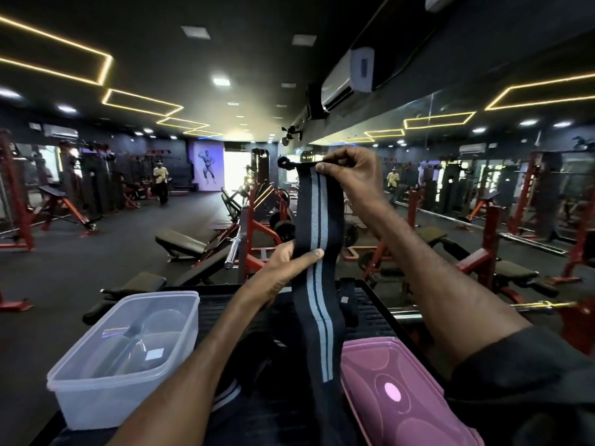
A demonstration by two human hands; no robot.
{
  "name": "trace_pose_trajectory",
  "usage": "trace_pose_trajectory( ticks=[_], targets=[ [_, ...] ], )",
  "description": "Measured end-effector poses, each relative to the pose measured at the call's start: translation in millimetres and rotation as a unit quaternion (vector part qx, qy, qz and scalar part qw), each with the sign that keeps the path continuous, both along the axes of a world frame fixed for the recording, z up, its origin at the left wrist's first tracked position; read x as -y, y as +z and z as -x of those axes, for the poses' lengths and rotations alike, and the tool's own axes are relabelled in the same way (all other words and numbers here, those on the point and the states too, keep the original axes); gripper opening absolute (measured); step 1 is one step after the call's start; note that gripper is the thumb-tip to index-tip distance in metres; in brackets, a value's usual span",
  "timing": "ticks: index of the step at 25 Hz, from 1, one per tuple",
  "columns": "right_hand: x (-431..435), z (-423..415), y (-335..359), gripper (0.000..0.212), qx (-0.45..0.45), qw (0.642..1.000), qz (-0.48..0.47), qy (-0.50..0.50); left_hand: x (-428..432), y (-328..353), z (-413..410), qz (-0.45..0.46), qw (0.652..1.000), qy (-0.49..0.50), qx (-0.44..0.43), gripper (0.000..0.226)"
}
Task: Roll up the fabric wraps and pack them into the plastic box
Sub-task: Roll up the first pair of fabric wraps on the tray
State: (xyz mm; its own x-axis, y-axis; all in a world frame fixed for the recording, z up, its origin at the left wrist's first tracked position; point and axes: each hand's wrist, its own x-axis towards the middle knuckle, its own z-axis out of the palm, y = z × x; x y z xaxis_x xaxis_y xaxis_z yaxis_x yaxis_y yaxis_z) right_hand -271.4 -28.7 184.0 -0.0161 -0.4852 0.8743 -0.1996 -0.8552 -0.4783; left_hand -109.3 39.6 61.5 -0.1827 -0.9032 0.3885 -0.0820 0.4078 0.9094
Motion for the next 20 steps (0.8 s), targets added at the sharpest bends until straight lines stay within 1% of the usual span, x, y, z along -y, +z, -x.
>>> trace_pose_trajectory(
  ticks=[3, 5, 7, 10, 12, 14, 16, 18, 20],
  targets=[
    [-3.1, 10.7, 5.3, 0.02, 0.028, 0.997, -0.021, 0.063, -13.2, 13.8, 1.9, -0.001, 0.999, -0.039, -0.013, 0.025],
    [-8.6, 17.6, -13.1, 0.016, 0.028, 0.99, -0.065, 0.123, -16.4, -1.7, 2.1, -0.023, 0.999, -0.048, -0.009, 0.017],
    [-11.2, 19.9, -55.4, 0.016, 0.029, 0.98, -0.121, 0.154, -15.4, -44.2, 4.3, -0.07, 0.996, -0.055, -0.01, 0.02],
    [-7.9, 18.5, -144.9, 0.017, 0.016, 0.964, -0.235, 0.127, -20.0, -115.4, 7.4, -0.171, 0.983, -0.073, 0.017, 0.029],
    [-7.3, 23.1, -198.2, 0.016, 0.001, 0.954, -0.281, 0.108, -19.2, -144.9, 7.5, -0.223, 0.973, -0.058, 0.031, 0.036],
    [-9.4, 31.4, -230.9, 0.015, 0.006, 0.948, -0.303, 0.096, -13.5, -154.2, 7.2, -0.266, 0.964, -0.013, -0.016, 0.041],
    [-9.4, 39.5, -247.4, 0.015, 0.007, 0.95, -0.299, 0.085, -4.9, -153.6, 10.3, -0.275, 0.957, 0.013, -0.09, 0.041],
    [-8.2, 44.3, -256.3, 0.016, -0.024, 0.956, -0.282, 0.077, 5.1, -149.1, 16.6, -0.275, 0.947, 0.02, -0.166, 0.038],
    [-8.5, 46.1, -261.9, 0.021, -0.086, 0.963, -0.247, 0.066, 14.3, -141.5, 23.0, -0.276, 0.939, 0.028, -0.203, 0.037]
  ],
)
